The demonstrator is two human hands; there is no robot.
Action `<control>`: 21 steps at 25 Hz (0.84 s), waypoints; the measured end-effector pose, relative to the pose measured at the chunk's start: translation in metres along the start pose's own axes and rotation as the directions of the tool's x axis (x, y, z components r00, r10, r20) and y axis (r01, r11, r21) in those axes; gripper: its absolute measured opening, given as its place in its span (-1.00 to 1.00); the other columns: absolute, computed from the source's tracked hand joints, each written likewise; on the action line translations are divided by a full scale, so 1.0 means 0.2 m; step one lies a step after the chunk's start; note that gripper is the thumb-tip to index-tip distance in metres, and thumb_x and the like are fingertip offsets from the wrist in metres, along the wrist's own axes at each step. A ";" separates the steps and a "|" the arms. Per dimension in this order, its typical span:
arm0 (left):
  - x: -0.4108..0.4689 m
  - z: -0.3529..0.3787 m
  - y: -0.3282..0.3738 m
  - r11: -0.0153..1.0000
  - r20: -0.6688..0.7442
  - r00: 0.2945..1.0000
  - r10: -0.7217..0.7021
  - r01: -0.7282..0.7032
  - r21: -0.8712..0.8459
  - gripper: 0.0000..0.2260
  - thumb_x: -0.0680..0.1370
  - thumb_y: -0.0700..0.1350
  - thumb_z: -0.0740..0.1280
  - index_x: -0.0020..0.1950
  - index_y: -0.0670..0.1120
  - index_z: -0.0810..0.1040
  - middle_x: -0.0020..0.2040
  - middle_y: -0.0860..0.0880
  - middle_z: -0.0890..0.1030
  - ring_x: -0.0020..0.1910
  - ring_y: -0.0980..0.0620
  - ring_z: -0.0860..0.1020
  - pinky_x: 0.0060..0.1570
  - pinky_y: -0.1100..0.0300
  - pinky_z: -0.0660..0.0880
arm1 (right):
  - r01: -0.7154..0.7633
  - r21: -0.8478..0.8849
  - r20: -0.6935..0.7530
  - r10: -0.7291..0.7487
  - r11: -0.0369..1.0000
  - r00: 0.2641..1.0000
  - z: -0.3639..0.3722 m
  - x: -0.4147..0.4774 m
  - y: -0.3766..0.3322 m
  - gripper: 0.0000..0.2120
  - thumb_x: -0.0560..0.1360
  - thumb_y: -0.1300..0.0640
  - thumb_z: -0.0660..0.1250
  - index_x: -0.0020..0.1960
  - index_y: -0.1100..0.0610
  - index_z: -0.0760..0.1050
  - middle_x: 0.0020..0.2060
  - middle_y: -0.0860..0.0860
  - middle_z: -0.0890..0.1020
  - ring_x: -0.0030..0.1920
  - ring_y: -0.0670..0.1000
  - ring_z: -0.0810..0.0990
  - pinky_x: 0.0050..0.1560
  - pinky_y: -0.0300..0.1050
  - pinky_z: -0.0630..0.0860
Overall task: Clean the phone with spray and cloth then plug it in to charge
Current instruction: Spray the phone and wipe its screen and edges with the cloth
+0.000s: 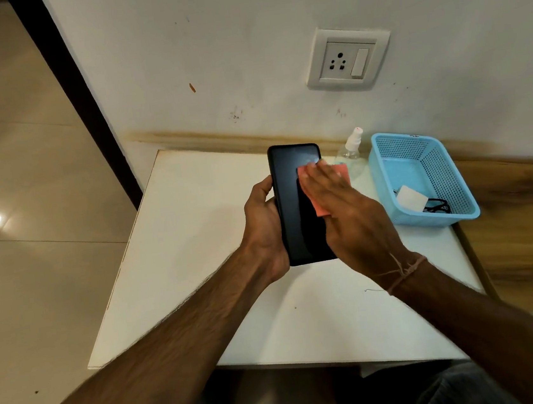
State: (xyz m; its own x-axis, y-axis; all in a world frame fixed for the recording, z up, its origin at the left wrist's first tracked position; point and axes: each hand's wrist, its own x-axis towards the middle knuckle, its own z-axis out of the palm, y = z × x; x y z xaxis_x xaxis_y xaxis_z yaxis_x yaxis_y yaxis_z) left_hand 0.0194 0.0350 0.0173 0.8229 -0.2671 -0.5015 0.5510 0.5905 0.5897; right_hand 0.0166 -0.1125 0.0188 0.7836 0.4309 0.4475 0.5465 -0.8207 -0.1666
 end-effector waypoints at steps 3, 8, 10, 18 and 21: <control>0.00 0.01 -0.01 1.000 -0.011 1.000 0.000 0.000 0.016 -0.51 0.58 0.26 0.15 0.05 -0.06 0.71 0.00 -0.12 0.71 -0.04 -0.15 0.65 0.17 -0.05 0.52 | -0.159 0.046 0.021 0.158 0.986 0.987 0.04 0.12 -0.03 -0.45 0.51 0.31 0.08 0.50 0.23 0.24 0.50 0.11 0.26 0.53 0.11 0.16 0.45 0.12 0.28; -0.01 0.00 0.00 1.000 0.019 1.000 -0.008 0.008 0.005 -0.45 0.58 0.24 0.14 0.23 -0.13 0.68 0.14 -0.14 0.70 0.04 -0.14 0.67 0.10 0.01 0.56 | 0.003 0.122 0.088 -0.014 0.993 0.996 0.05 0.05 -0.12 -0.48 0.54 0.25 -0.02 0.50 0.23 0.23 0.51 0.10 0.24 0.54 0.08 0.11 0.49 0.08 0.19; 0.00 -0.02 0.02 1.000 0.032 0.999 -0.002 0.002 -0.010 -0.40 0.58 0.25 0.12 0.24 -0.19 0.66 0.14 -0.19 0.67 0.06 -0.15 0.63 0.06 0.06 0.55 | 0.117 0.101 0.153 -0.132 0.988 0.979 0.03 -0.07 -0.12 -0.51 0.58 0.23 0.01 0.51 0.25 0.22 0.52 0.11 0.23 0.55 0.08 0.11 0.48 0.11 0.21; 0.02 0.00 -0.01 0.998 -0.016 1.000 0.008 -0.007 0.062 -0.46 0.59 0.26 0.10 -0.04 -0.04 0.76 -0.03 -0.12 0.73 -0.11 -0.11 0.68 0.07 0.01 0.55 | -0.052 0.046 0.120 0.046 0.998 0.992 0.02 0.04 -0.03 -0.51 0.66 0.09 0.00 0.56 0.21 0.08 0.56 0.08 0.09 0.57 0.01 -0.03 0.54 0.09 0.04; 0.00 0.00 -0.01 0.999 -0.002 1.000 -0.002 0.002 0.044 -0.46 0.59 0.25 0.10 0.04 -0.05 0.76 0.04 -0.14 0.74 -0.04 -0.11 0.70 0.12 0.00 0.56 | -0.126 0.049 0.119 0.120 0.991 0.986 0.08 0.14 -0.08 -0.49 0.65 0.05 -0.08 0.57 0.19 0.04 0.57 0.07 0.04 0.57 0.01 -0.09 0.54 0.11 -0.02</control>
State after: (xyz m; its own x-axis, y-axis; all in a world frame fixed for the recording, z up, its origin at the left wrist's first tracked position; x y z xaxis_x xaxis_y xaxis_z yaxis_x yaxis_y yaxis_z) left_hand 0.0188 0.0334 0.0163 0.8217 -0.2667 -0.5036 0.5580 0.5562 0.6158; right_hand 0.0340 -0.0804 0.0194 0.8730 0.3711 0.3164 0.4569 -0.8493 -0.2645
